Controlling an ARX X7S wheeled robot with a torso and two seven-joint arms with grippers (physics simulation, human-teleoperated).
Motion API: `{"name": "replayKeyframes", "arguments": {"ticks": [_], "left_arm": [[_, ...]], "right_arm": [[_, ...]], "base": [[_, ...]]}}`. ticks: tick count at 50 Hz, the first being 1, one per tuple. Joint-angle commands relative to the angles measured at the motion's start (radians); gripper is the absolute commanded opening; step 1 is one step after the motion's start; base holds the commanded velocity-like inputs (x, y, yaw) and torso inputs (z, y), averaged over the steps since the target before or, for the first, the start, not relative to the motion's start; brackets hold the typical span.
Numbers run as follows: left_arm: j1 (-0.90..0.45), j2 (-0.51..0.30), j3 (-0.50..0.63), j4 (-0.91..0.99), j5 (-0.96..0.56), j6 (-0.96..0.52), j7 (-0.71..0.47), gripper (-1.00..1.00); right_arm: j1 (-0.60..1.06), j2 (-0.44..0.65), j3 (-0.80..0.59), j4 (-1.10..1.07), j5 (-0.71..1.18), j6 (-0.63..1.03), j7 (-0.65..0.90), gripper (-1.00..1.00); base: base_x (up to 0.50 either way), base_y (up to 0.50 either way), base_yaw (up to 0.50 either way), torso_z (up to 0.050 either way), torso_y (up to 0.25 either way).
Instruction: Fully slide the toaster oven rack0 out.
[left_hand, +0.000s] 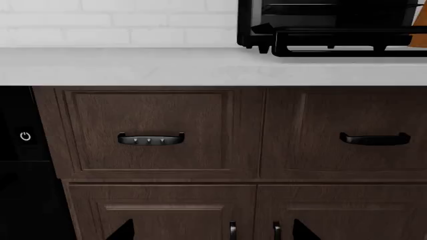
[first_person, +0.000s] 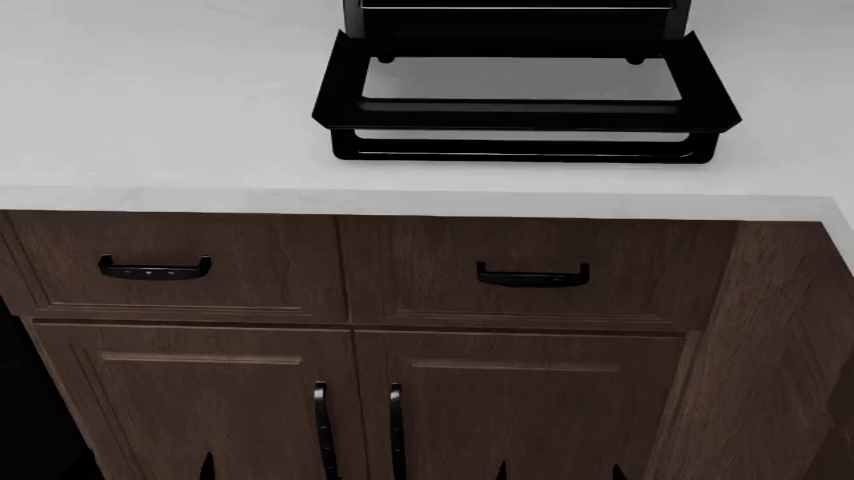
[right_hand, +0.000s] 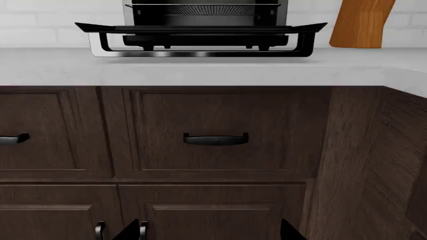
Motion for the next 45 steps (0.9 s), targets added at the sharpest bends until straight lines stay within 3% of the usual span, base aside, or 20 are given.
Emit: {"name": "replayKeyframes", "arguments": {"ticks": [1, 11, 13, 14, 17, 24, 35, 36, 41, 45], "left_arm": [[0.000, -0.010, 0.011, 0.000, -0.010, 0.000, -0.011, 1.00], [0.012, -0.043, 0.036, 0.046, -0.050, -0.011, -0.047, 1.00], [0.020, -0.045, 0.031, 0.136, -0.106, -0.105, -0.036, 1.00], [0.040, -0.063, 0.055, 0.202, -0.051, -0.124, -0.055, 1.00], [0.063, -0.082, 0.042, 0.405, -0.117, -0.305, -0.047, 1.00], [0.044, -0.124, 0.027, 0.636, -0.147, -0.577, -0.086, 1.00], [-0.182, -0.219, -0.075, 0.892, -0.290, -1.145, -0.067, 1.00], [-0.191, -0.225, -0.079, 0.902, -0.291, -1.138, -0.064, 1.00], [-0.377, -0.252, -0.168, 0.981, -0.374, -1.373, -0.028, 1.00], [-0.524, -0.280, -0.195, 0.939, -0.394, -1.460, -0.014, 1.00]], "right_arm": [[0.000, 0.009, -0.013, 0.000, 0.009, 0.000, 0.013, 1.00], [-0.005, 0.043, -0.053, -0.038, 0.023, 0.025, 0.060, 1.00], [-0.017, 0.047, -0.060, -0.094, 0.004, 0.048, 0.083, 1.00], [-0.030, 0.053, -0.071, -0.155, -0.006, 0.092, 0.084, 1.00], [-0.039, 0.067, -0.068, -0.338, -0.013, 0.251, 0.094, 1.00], [0.016, 0.100, -0.063, -0.621, -0.036, 0.622, 0.105, 1.00], [0.299, 0.168, -0.110, -0.967, -0.074, 1.230, 0.073, 1.00], [0.312, 0.172, -0.110, -0.978, -0.074, 1.239, 0.071, 1.00], [0.527, 0.208, -0.111, -1.046, -0.067, 1.508, 0.010, 1.00], [0.628, 0.229, -0.108, -1.018, -0.118, 1.570, -0.082, 1.00]], "base": [[0.00, 0.00, 0.00, 0.000, 0.000], [0.00, 0.00, 0.00, 0.000, 0.000], [0.00, 0.00, 0.00, 0.000, 0.000], [0.00, 0.00, 0.00, 0.000, 0.000], [0.00, 0.00, 0.00, 0.000, 0.000], [0.00, 0.00, 0.00, 0.000, 0.000], [0.00, 0.00, 0.00, 0.000, 0.000], [0.00, 0.00, 0.00, 0.000, 0.000], [0.00, 0.00, 0.00, 0.000, 0.000], [0.00, 0.00, 0.00, 0.000, 0.000]]}}
